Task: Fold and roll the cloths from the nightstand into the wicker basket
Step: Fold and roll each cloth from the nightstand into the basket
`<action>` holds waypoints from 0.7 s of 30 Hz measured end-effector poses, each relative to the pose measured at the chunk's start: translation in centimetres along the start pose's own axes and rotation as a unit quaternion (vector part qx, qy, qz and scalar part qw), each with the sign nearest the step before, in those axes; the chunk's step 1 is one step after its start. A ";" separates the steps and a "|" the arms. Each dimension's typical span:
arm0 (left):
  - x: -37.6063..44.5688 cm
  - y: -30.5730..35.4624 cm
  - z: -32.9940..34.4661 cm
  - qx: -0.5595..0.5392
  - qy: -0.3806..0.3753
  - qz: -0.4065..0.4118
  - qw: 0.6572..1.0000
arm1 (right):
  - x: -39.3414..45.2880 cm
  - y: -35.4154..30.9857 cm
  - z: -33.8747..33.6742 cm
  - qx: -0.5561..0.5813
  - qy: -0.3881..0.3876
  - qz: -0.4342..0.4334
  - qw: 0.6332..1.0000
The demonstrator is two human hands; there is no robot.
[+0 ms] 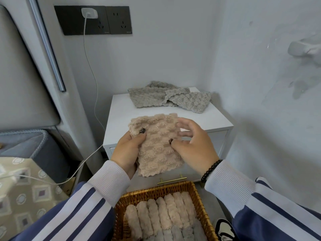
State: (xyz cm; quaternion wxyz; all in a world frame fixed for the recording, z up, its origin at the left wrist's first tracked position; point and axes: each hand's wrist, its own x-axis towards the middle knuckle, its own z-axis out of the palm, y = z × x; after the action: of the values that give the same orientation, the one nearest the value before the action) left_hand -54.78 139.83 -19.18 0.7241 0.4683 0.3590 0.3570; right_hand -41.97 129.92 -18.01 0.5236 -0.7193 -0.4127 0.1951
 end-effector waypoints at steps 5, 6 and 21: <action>-0.4 0.5 -0.4 -0.106 -0.017 -0.039 0.993 | 0.6 0.5 -1.4 0.161 -0.070 0.178 0.968; -0.5 0.5 -0.4 -0.111 -0.025 -0.044 0.993 | 0.6 0.7 -1.5 0.206 -0.090 0.195 0.955; -0.7 1.0 -1.6 0.168 -0.245 -0.122 0.947 | 0.3 1.2 -4.9 0.056 -0.228 0.133 0.963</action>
State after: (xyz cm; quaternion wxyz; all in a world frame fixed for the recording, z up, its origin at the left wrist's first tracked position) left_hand -56.66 140.25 -18.64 0.7387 0.6087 0.2798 0.0746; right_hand -37.82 127.17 -17.24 0.4248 -0.6735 -0.4104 0.4445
